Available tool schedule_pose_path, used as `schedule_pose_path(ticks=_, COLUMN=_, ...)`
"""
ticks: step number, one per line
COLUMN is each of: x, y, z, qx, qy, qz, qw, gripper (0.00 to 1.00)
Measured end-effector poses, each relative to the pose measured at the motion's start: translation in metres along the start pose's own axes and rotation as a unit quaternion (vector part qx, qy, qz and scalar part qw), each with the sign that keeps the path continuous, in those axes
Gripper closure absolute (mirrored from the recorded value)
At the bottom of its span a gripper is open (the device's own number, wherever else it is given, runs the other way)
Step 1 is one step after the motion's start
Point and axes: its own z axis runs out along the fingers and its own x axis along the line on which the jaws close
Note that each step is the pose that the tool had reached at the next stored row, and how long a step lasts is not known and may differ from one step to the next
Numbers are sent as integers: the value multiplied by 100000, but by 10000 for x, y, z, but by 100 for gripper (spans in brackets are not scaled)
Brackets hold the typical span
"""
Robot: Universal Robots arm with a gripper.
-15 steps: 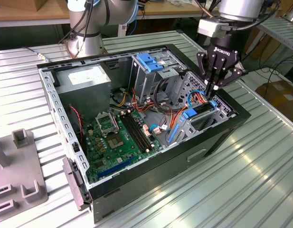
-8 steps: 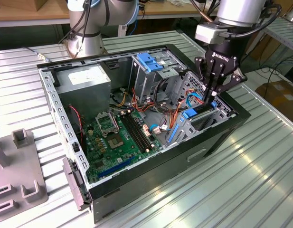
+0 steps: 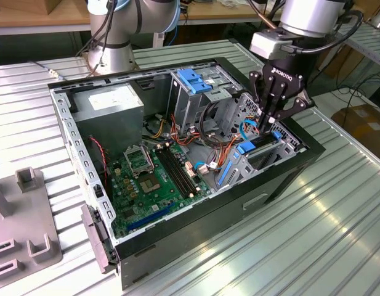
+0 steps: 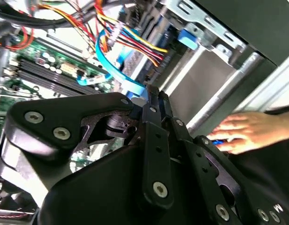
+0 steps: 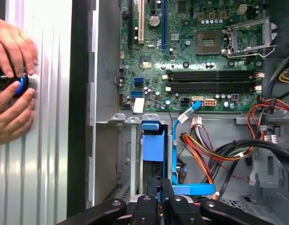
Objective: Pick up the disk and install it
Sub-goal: 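Insert the second disk wire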
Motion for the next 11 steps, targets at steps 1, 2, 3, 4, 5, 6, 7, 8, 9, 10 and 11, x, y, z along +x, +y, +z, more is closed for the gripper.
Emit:
schedule_pose_path(ticks=1, x=3, y=0, z=2, qx=60, qy=-373, qz=-30, qw=99999, gripper=84)
schedule_pose_path(ticks=2, x=10, y=1, z=6, qx=172, qy=-863, qz=-78, qw=99996, gripper=84)
schedule_pose_path(ticks=3, x=27, y=2, z=13, qx=381, qy=-1391, qz=-118, qw=99990, gripper=84)
schedule_pose_path(ticks=4, x=49, y=4, z=21, qx=593, qy=-1890, qz=-160, qw=99980, gripper=84)
schedule_pose_path(ticks=5, x=66, y=6, z=25, qx=722, qy=-2190, qz=-186, qw=99973, gripper=84)
schedule_pose_path(ticks=6, x=80, y=7, z=30, qx=823, qy=-2455, qz=-208, qw=99966, gripper=84)
schedule_pose_path(ticks=7, x=98, y=11, z=36, qx=975, qy=-2795, qz=-230, qw=99956, gripper=84)
schedule_pose_path(ticks=8, x=104, y=17, z=40, qx=1105, qy=-3054, qz=-246, qw=99947, gripper=84)
schedule_pose_path(ticks=9, x=111, y=25, z=44, qx=1252, qy=-3407, qz=-275, qw=99934, gripper=84)
schedule_pose_path(ticks=10, x=116, y=31, z=46, qx=1359, qy=-3722, qz=-295, qw=99921, gripper=84)
schedule_pose_path(ticks=11, x=123, y=37, z=50, qx=1478, qy=-4050, qz=-313, qw=99907, gripper=84)
